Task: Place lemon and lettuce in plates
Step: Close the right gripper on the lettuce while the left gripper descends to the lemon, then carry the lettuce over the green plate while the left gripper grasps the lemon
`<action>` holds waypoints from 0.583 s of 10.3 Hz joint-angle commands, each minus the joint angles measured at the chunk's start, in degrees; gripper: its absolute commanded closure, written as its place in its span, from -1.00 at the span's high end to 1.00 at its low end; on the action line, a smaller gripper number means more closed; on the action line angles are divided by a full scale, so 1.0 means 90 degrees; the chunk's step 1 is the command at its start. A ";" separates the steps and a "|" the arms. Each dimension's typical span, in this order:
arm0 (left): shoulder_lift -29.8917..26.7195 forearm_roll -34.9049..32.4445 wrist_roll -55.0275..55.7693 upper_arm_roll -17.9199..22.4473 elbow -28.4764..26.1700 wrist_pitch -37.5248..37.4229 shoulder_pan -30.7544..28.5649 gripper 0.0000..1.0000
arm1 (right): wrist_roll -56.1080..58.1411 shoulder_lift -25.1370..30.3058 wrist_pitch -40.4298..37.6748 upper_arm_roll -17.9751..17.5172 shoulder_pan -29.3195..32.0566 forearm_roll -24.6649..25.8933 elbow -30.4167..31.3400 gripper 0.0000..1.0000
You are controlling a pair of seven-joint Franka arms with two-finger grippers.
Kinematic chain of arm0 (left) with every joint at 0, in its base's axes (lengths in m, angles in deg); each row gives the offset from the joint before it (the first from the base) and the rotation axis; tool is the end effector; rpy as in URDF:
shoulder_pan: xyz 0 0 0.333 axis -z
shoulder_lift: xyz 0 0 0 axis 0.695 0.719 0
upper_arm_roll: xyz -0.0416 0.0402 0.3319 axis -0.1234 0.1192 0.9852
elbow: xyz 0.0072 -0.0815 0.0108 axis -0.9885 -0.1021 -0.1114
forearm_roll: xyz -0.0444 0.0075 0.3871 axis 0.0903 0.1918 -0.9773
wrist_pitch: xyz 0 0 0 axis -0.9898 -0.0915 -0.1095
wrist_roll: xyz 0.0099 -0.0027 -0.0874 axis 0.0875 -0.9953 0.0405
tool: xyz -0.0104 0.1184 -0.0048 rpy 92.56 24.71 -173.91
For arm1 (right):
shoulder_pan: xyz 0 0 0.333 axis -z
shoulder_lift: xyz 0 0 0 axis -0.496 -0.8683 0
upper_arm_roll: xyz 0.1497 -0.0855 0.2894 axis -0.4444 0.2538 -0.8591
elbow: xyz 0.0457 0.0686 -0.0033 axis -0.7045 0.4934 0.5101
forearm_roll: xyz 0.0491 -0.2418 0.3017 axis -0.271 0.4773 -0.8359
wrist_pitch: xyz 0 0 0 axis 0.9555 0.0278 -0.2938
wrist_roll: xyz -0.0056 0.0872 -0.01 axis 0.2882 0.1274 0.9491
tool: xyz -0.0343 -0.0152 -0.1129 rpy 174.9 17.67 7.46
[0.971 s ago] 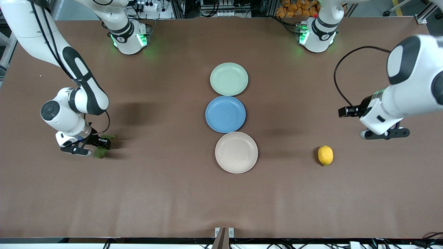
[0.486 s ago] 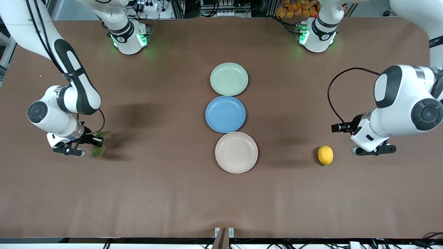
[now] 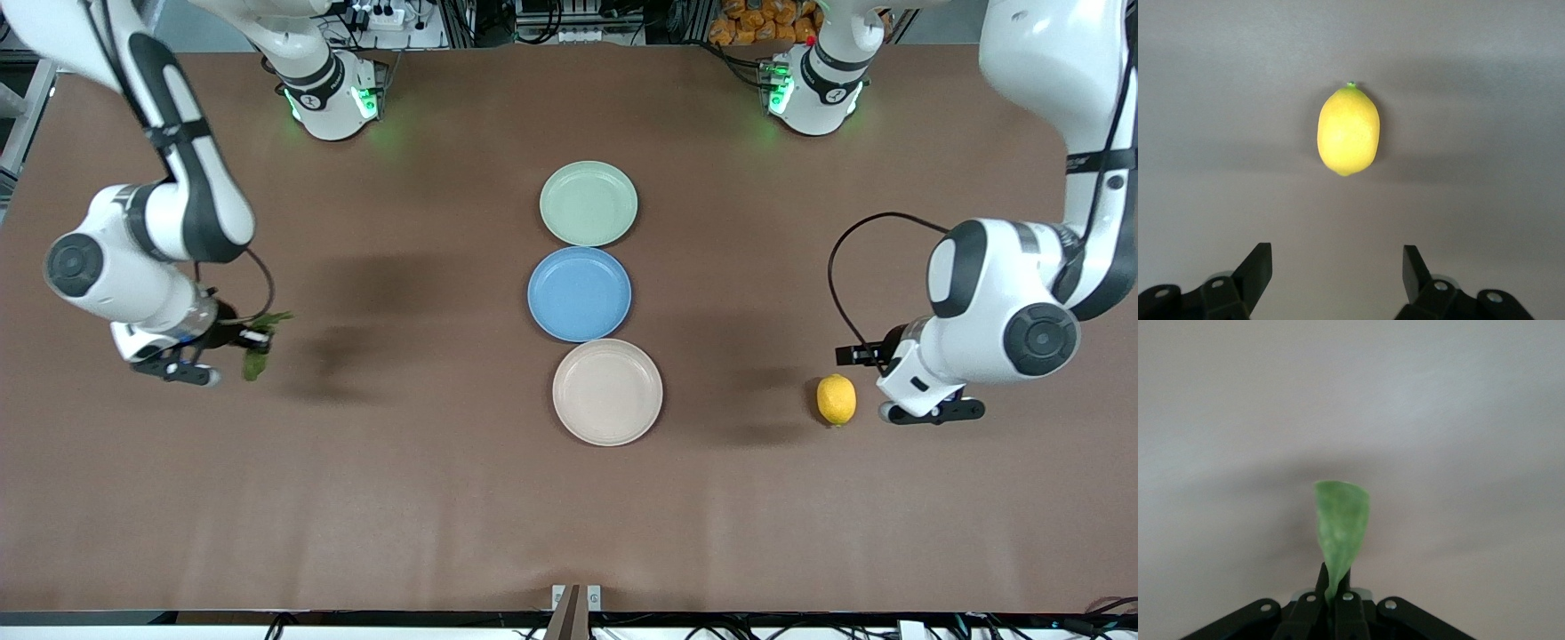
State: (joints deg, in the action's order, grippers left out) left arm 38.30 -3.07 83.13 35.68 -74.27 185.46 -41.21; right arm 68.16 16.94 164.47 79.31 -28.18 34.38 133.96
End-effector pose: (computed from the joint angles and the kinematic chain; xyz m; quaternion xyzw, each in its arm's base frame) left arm 0.6585 -0.0779 0.3325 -0.9939 -0.0281 0.1055 0.0169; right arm 0.5808 0.0461 0.3275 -0.9932 0.1118 0.0282 0.0187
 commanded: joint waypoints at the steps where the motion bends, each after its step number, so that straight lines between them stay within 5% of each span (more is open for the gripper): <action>1: -0.0013 -0.0215 -0.0006 0.0008 -0.0634 0.0803 -0.0010 0.76 | -0.1049 0.0355 -0.0297 -0.0273 -0.0804 -0.0106 0.0181 -1.00; 6: 0.0504 -0.0421 -0.0006 0.0027 -0.0695 0.1615 -0.0108 0.75 | -0.3459 0.0200 -0.0269 -0.1452 -0.2541 -0.0087 0.0278 -1.00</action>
State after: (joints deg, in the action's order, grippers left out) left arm 41.67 -5.39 83.00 35.96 -80.29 197.52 -42.04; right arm 43.95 18.58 161.79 68.47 -46.74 34.20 135.65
